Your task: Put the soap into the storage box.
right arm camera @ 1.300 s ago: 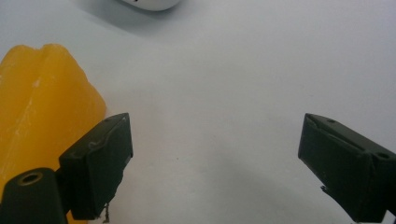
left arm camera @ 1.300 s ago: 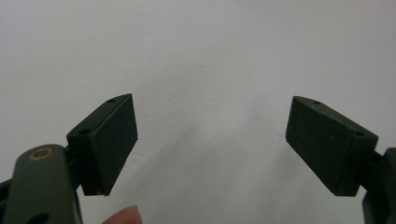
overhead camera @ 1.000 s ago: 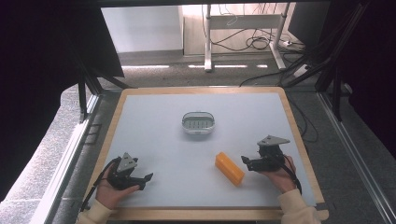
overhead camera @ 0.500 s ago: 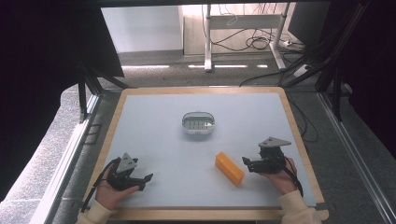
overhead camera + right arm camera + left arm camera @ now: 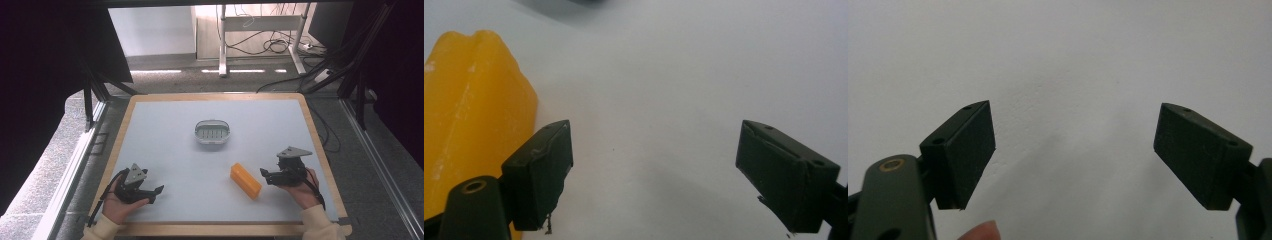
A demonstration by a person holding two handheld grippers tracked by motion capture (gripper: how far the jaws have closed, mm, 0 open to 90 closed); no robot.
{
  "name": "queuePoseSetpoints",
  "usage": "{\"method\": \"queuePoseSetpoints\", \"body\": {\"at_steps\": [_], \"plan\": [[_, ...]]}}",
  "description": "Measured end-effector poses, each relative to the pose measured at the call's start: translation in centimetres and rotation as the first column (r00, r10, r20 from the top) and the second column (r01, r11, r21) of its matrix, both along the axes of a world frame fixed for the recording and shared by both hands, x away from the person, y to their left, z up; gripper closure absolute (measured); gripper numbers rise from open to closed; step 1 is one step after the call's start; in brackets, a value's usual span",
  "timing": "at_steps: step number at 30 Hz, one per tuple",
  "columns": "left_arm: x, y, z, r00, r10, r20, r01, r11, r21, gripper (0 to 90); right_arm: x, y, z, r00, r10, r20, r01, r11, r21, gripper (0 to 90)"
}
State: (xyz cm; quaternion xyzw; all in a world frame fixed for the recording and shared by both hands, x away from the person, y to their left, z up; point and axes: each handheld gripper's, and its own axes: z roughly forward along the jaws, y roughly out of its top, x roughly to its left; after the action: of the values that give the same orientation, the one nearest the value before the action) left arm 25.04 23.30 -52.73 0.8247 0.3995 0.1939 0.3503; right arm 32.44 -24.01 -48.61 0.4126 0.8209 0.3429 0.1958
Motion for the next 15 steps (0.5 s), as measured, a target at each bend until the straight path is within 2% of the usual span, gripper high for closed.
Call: {"method": "queuePoseSetpoints", "body": {"at_steps": [6, 9, 15], "plan": [[0.0, -0.1, -0.1, 1.0, 0.003, -0.001, -0.003, 1.0, 0.003, 16.8, -0.2, 0.0, 0.8, 0.9998, 0.011, 0.019, -0.011, 1.0, 0.006, 15.6], [-0.1, -0.1, 0.0, 1.0, 0.005, 0.003, -0.005, 1.0, 0.004, 16.8, -0.4, 0.1, 1.2, 0.9998, 0.004, 0.018, -0.004, 1.0, -0.004, 16.2], [-0.2, -0.2, 0.0, 1.0, 0.009, 0.004, -0.009, 0.9999, 0.011, 16.8, -0.4, 0.5, 2.5, 0.9994, 0.032, 0.008, -0.032, 0.999, 0.014, 17.7]]}}
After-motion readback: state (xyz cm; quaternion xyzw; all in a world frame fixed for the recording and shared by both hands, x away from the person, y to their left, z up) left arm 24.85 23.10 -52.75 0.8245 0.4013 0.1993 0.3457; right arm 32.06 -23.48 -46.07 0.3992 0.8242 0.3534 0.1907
